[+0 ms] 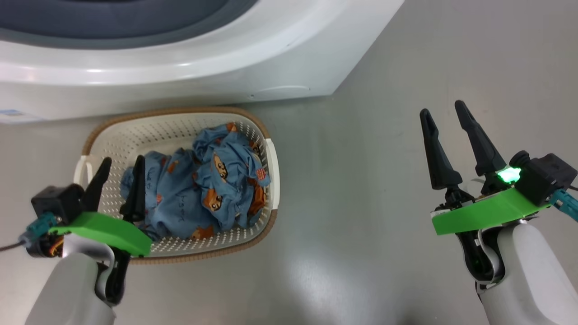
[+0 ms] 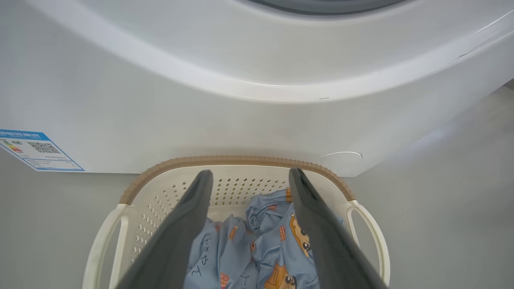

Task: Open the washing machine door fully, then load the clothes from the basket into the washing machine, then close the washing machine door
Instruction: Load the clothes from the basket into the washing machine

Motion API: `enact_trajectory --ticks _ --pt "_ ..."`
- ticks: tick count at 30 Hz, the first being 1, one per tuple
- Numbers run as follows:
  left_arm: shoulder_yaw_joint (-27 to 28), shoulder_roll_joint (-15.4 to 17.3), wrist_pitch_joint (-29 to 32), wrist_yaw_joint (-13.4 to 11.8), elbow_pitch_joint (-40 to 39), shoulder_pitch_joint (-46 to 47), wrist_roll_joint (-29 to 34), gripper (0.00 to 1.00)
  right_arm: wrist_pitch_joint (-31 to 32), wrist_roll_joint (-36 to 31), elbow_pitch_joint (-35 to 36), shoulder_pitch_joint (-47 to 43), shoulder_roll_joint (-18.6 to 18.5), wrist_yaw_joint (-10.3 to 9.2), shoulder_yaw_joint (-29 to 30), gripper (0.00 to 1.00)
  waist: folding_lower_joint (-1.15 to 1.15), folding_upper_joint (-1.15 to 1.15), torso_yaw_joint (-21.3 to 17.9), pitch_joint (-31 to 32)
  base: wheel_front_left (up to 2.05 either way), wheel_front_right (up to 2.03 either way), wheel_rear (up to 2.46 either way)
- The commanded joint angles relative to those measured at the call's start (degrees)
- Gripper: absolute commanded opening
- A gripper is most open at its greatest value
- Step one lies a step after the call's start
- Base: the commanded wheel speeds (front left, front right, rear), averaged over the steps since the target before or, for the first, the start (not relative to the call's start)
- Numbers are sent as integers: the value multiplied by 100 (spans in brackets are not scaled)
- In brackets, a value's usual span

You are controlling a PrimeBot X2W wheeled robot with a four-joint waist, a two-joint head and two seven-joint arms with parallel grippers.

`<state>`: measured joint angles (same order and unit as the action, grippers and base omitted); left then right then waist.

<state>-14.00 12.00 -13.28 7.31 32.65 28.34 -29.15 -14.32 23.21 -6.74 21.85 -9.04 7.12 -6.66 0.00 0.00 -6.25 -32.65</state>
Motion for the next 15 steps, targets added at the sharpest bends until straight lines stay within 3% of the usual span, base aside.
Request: enact_trajectory --ticks 1,15 --pt "78 224 -42 17 42 136 -93 100 -68 -59 164 8 26 36 -93 100 0 0 -60 -290 0 0 0" --pt "-927 411 29 17 1623 1302 -1003 100 -68 -102 265 329 228 36 -147 100 0 0 -228 -1060 0 0 0"
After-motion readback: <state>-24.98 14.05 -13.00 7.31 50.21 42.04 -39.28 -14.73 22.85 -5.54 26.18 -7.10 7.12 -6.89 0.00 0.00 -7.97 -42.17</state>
